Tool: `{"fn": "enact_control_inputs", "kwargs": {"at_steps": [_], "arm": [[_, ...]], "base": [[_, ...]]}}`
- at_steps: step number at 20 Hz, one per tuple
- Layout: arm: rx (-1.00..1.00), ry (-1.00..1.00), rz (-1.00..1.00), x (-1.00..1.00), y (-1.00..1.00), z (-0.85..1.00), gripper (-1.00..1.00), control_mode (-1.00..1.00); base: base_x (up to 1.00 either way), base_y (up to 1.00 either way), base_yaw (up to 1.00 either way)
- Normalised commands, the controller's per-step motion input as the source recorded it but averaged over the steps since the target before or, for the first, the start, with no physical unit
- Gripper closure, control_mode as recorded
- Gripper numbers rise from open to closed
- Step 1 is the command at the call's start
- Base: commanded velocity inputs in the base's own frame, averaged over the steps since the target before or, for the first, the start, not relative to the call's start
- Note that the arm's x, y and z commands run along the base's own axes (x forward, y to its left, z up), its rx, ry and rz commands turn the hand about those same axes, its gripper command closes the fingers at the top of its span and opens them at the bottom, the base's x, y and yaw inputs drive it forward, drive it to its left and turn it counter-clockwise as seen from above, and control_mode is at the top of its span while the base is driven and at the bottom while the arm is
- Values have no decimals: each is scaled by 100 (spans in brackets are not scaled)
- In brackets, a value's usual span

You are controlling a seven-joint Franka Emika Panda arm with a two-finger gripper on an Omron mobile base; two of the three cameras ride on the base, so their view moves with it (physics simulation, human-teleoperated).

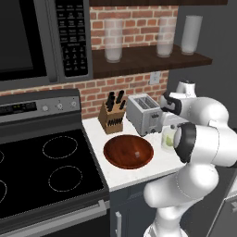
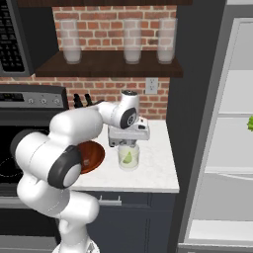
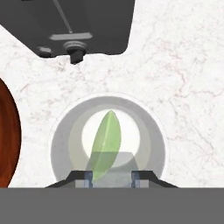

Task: Grab a lemon wedge from the fridge and one ice cube from the ice bowl, and put them in the glass of lemonade.

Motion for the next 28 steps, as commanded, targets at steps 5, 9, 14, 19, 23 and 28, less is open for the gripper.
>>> {"fn": "enact_control_inputs", "kwargs": {"at_steps": [5,9,14,19,23,28], "arm": [[-2,4,0,8,0,0,100,-100],[0,1,0,2,0,0,100,-100],[0,0,0,2,0,0,100,-100],[0,0,0,0,0,0,100,-100],[0,0,0,0,0,0,100,-100],[0,0,0,0,0,0,-100,-100]], "base": [[0,0,0],[0,0,0],[0,0,0],[0,0,0],[0,0,0],[0,0,0]]}}
